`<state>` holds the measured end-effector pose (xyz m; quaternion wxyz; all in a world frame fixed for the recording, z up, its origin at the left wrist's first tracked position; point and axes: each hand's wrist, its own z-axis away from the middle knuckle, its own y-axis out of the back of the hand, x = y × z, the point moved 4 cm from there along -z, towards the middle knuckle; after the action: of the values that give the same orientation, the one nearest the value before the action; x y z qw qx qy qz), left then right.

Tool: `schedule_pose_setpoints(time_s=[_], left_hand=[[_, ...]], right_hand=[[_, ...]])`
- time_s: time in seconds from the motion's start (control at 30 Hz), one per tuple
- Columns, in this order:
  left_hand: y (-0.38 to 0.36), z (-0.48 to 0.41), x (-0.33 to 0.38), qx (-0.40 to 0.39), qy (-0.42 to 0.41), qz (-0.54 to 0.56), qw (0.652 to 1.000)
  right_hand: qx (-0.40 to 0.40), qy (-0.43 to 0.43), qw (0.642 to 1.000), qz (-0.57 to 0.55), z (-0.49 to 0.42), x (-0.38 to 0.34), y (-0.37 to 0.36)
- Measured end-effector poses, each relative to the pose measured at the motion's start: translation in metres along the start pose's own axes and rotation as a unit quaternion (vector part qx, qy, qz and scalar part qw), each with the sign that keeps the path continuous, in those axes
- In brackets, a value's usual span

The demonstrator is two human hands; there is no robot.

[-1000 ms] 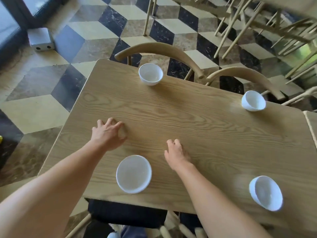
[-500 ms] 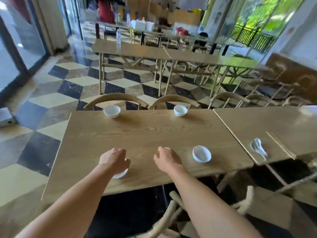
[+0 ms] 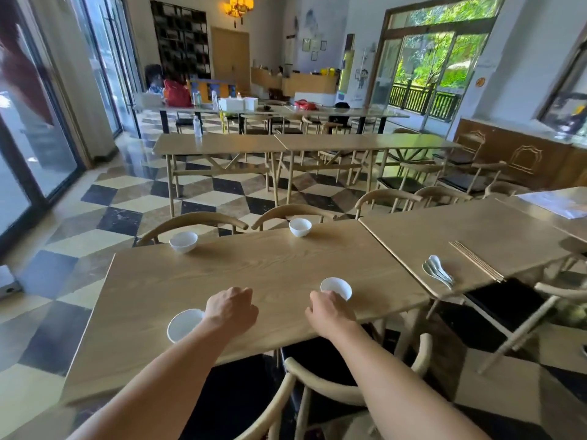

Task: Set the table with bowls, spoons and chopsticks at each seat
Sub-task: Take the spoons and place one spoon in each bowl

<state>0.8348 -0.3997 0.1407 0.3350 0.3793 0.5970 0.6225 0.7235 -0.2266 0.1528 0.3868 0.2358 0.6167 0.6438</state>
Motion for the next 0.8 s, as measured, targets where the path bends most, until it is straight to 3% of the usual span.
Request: schedule_pose_setpoints(time_s=[0.37,0.63,0.8], left_hand=[[-0.017,-0.003,0.179,-0.018,0.023,0.017,0.999],[-0.025,-0.019,0.278,-0.017,-0.006,0.012,1.000],[-0.037,-0.059,0.331,-0.063,-0.041,-0.006,0.997]], right_hand=[[-0.002,-0.023,1.000,0.019,0.035,0.175,0.014],[0.026,-0.017,0.999,0.025,0.036,0.250,0.029],[0.025,-0.038,0.999,-0.001,0.019,0.299,0.036]])
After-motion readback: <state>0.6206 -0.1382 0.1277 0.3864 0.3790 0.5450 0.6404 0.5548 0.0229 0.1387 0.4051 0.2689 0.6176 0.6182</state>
